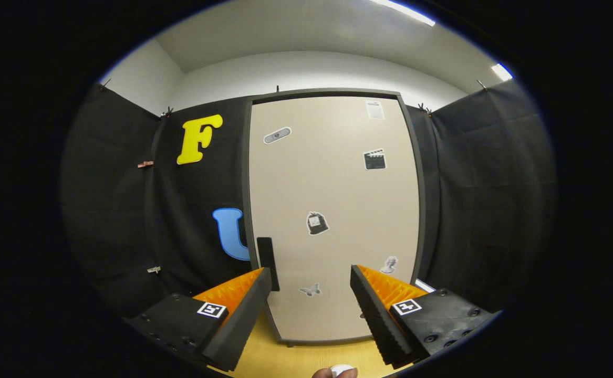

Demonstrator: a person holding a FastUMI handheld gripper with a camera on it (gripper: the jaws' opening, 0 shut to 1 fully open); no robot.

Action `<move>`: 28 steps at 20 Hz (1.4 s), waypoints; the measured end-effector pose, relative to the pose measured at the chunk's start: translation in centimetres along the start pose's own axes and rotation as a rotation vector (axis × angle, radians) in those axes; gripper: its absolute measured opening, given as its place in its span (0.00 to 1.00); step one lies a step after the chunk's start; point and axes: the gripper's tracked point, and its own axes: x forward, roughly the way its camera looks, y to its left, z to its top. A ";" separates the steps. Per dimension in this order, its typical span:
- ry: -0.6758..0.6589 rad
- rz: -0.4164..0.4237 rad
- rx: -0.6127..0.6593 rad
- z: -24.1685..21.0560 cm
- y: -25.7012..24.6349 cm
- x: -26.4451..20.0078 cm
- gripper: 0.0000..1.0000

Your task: Open the shoe cabinet door, grab the shoes and put them into the shoe cabinet, then close the shoe cabinet door.

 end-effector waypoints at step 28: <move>0.106 -0.056 -0.043 -10.0 6.9 16.6 0.30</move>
